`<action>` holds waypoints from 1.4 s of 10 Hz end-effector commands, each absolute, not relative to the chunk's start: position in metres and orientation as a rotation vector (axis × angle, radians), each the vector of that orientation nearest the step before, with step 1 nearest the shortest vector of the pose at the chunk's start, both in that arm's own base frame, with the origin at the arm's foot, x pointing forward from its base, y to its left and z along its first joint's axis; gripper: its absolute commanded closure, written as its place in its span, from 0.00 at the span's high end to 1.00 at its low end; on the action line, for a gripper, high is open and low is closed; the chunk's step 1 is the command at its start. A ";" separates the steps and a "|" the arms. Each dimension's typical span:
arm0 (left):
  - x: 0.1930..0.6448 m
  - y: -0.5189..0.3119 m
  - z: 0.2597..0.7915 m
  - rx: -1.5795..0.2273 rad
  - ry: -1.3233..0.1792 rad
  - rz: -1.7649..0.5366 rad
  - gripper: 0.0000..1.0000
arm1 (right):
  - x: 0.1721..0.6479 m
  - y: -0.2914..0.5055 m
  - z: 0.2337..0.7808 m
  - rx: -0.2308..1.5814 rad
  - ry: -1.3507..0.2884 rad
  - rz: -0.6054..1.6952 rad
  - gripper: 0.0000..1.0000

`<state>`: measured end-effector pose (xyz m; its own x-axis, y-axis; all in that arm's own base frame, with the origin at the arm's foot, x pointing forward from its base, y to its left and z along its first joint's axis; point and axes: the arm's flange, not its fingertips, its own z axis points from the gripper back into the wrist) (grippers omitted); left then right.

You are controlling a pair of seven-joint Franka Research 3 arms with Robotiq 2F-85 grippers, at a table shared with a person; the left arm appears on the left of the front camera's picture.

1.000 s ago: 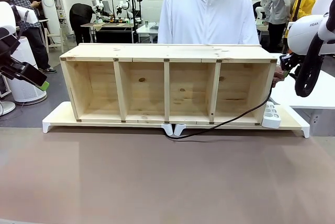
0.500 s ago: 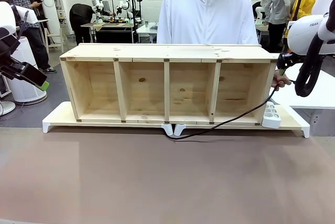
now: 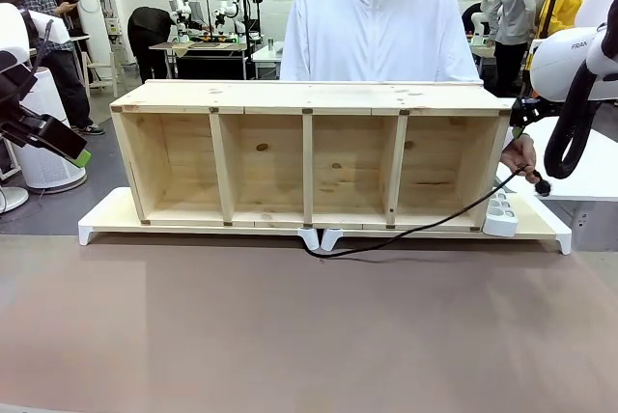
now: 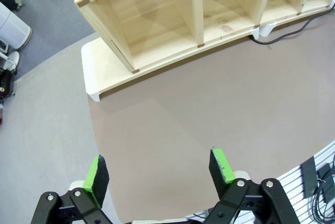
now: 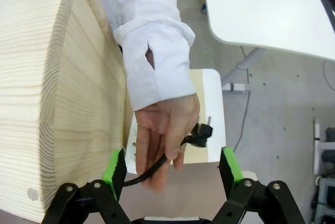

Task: Perform cable management.
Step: Release the Power Cable when the human grasps it.

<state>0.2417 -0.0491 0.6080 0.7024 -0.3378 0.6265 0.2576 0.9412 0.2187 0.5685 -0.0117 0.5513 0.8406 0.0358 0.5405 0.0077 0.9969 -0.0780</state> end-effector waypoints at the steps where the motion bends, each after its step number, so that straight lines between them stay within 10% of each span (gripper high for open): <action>1: 0.244 -0.050 0.608 0.125 -0.727 -0.330 1.00 | 0.568 -0.011 0.551 -0.078 -0.570 0.015 0.91; 14: 0.244 -0.050 0.608 0.125 -0.727 -0.330 1.00 | 0.568 -0.011 0.551 -0.078 -0.570 0.015 0.91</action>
